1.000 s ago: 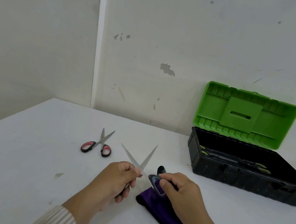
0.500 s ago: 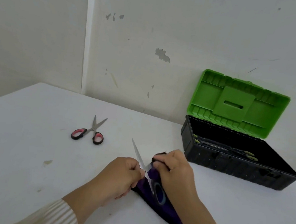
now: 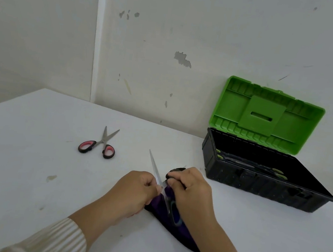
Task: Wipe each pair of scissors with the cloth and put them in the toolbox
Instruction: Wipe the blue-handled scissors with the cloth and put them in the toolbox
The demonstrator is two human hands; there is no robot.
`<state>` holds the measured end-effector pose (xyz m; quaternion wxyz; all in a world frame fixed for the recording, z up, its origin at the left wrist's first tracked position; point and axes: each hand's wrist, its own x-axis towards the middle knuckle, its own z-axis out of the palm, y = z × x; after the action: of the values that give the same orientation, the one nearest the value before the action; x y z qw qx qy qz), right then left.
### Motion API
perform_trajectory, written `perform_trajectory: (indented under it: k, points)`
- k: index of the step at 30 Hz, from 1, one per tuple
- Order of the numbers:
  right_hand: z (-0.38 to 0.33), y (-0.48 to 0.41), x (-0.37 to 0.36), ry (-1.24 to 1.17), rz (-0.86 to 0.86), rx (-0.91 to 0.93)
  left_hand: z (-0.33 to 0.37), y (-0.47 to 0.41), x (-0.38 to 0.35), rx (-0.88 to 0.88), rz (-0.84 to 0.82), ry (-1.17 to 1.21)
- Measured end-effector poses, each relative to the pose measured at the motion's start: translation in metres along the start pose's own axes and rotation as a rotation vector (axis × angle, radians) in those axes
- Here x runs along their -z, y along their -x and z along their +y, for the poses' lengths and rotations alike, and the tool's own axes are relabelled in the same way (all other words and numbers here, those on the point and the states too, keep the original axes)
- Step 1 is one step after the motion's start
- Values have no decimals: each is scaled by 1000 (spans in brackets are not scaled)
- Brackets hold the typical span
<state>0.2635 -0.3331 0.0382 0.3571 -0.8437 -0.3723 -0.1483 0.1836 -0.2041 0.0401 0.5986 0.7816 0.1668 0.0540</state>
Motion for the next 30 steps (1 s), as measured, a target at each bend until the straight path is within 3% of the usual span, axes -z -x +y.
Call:
perform_trajectory:
  k: [4, 10, 13, 18, 20, 24, 30]
  points:
    - [-4, 7, -4, -17, -88, -2, -1, 1, 0, -7, -14, 2]
    - [32, -12, 31, -118, 284, -346, 1, 1, 3, 31, -80, 44]
    - [23, -4, 39, -211, 342, -277, 0, -1, 5, 47, -57, 52]
    - [4, 7, 7, -98, -66, 28, 1, 1, 3, 32, -45, 38]
    - [10, 1, 6, -133, -64, -80, 1, 2, 5, 20, -50, 12]
    - [23, -6, 25, -114, 107, -288, 1, 0, 10, 29, -63, 38]
    - [2, 4, 28, -139, -337, -118, 2, -3, 15, 47, -1, 191]
